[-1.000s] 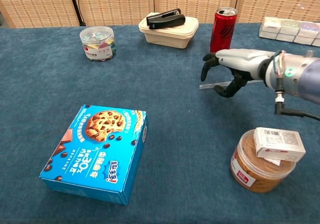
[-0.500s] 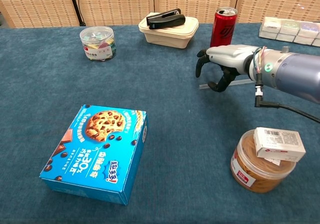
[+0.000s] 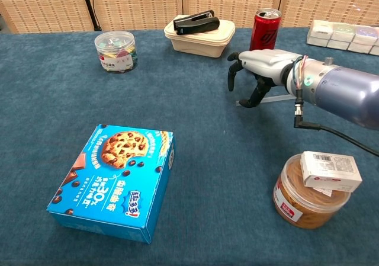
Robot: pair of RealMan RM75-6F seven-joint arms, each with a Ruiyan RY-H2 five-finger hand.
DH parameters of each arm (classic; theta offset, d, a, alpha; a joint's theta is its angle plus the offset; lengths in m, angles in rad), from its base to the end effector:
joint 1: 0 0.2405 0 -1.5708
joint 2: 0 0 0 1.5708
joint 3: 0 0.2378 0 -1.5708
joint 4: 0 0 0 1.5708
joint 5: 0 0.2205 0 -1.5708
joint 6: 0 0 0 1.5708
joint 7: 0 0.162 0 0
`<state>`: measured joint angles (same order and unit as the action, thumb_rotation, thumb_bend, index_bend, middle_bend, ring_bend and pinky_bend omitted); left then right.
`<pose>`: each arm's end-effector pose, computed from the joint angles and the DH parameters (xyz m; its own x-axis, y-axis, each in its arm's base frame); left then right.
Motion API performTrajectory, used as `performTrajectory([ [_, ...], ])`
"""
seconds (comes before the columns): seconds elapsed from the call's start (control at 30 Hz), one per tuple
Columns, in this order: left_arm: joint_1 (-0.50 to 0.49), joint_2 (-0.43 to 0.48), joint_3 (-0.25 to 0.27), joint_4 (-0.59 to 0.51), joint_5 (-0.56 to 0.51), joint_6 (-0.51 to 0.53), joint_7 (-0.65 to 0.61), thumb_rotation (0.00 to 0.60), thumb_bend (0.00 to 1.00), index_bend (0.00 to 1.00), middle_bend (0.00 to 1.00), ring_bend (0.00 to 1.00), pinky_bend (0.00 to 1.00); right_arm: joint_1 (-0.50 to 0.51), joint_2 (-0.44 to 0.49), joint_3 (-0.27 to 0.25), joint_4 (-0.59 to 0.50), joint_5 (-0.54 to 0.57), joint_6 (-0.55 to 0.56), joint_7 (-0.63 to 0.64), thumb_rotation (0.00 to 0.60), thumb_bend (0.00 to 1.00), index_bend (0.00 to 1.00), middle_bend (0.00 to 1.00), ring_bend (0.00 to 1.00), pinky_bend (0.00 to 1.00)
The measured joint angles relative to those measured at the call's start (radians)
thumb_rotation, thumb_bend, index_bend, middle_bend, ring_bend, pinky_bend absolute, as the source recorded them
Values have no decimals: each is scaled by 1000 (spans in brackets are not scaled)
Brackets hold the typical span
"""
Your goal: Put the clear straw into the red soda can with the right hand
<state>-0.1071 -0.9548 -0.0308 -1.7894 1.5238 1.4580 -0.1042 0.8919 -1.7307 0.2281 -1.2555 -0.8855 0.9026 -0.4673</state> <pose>-0.2709 0.1980 0.1648 0.2902 0.0472 0.9558 0.9562 -0.0539 -0.2876 -0.1075 -0.3869 -0.0728 0.4764 -0.2761 0.8348 -0.8656 -0.3136 0.3903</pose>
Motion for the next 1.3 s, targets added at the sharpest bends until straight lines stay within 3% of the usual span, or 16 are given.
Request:
performTrajectory([
  [0.4,-3,1,-2,-2,-7,-7,-2,600,0,0,0,0,0,20,-58,-4,116,-2,-40,-9,600,418,395,0,0,0],
  [1.0,-3,1,-2,-2,-8,-6,-6,600,0,0,0,0,0,9,-80,-10,180,-35,-58,13,600,417,442,0,0,0],
  [1.3,-5,2,-2,-3,-11,-10,-5,600,0,0,0,0,0,4,-86,0,198,-36,-63,20,600,517,510,0,0,0],
])
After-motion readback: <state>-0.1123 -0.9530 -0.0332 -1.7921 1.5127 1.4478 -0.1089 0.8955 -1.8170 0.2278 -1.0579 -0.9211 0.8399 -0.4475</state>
